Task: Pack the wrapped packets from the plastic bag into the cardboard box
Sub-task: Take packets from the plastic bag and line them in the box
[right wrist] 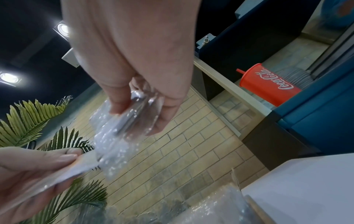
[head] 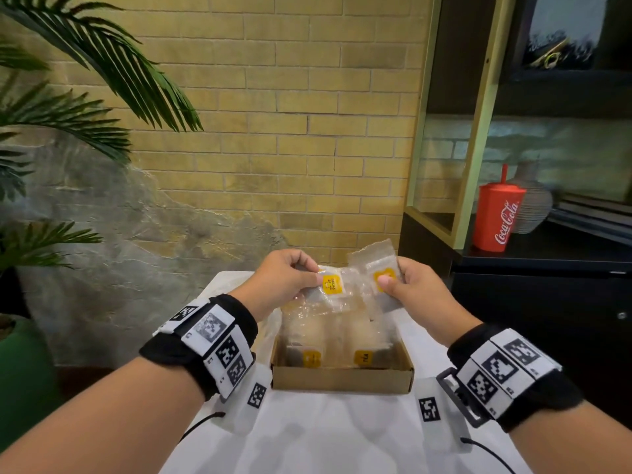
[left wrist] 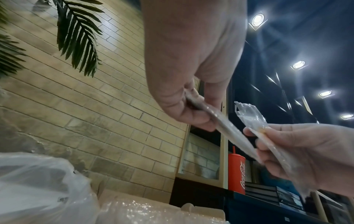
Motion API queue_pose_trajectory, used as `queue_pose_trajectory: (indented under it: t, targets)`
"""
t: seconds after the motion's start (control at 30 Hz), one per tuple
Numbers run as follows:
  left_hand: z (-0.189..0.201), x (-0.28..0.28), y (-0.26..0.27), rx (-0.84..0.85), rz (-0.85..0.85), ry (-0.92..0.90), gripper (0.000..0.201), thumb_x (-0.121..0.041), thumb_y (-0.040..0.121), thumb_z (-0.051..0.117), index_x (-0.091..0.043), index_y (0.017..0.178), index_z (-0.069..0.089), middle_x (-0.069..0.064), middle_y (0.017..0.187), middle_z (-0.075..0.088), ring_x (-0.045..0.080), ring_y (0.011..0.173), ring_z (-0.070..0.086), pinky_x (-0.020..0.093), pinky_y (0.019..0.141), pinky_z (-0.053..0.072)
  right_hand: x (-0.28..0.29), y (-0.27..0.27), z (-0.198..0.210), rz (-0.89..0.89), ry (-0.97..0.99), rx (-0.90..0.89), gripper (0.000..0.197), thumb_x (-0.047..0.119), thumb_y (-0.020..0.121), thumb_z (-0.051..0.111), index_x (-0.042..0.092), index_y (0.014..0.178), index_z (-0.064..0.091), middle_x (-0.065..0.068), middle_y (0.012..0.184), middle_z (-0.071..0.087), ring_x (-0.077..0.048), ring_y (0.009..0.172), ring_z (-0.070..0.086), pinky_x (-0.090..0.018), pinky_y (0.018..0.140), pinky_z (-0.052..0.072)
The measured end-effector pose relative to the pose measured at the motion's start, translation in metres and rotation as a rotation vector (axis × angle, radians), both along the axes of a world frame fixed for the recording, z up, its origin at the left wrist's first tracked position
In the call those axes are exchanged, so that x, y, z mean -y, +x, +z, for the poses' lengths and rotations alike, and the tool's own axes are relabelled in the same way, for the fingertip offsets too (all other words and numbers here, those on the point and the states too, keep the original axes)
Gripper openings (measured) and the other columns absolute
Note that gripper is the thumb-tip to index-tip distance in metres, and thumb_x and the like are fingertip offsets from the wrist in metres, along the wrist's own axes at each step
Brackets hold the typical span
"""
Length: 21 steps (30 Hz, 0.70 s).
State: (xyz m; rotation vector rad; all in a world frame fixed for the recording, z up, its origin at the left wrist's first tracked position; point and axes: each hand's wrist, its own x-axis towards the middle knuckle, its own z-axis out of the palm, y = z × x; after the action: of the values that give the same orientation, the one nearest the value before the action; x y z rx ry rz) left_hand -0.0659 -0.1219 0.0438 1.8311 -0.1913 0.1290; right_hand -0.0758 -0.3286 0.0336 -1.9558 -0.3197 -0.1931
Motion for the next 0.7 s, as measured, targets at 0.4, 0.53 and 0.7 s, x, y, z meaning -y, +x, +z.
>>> queue_pose_trajectory:
  t: [0.4,0.53,0.7]
  targets:
    - [-0.004,0.004,0.0,0.002,0.039,-0.014,0.022,-0.002,0.083,0.067,-0.013,0.07,0.052,0.002,0.065,0.059,0.004,0.043,0.052,0.013,0.04,0.04,0.002,0.007,-0.003,-0.065,0.102,-0.062,0.02,0.009,0.095,0.049,0.014,0.113,0.055,-0.014,0.117,0.058,-0.031,0.101,0.062,-0.027,0.063,0.055]
    - [-0.003,0.011,-0.005,-0.074,-0.067,0.061,0.032,0.004,0.094,0.042,-0.018,0.082,0.061,-0.004,0.075,0.056,0.009,0.061,0.049,0.016,0.053,0.045,-0.001,0.008,-0.005,-0.123,0.093,0.007,0.02,0.012,0.094,0.051,0.031,0.093,0.054,-0.006,0.115,0.057,-0.027,0.099,0.062,-0.044,0.084,0.055]
    - [-0.002,0.023,-0.011,-0.126,-0.177,0.056,0.013,-0.016,0.092,0.055,-0.017,0.087,0.066,-0.005,0.091,0.064,0.01,0.08,0.056,0.019,0.069,0.047,-0.013,0.009,-0.005,-0.133,0.136,0.053,0.02,0.013,0.093,0.051,0.033,0.091,0.052,-0.006,0.108,0.06,-0.029,0.098,0.062,-0.049,0.088,0.052]
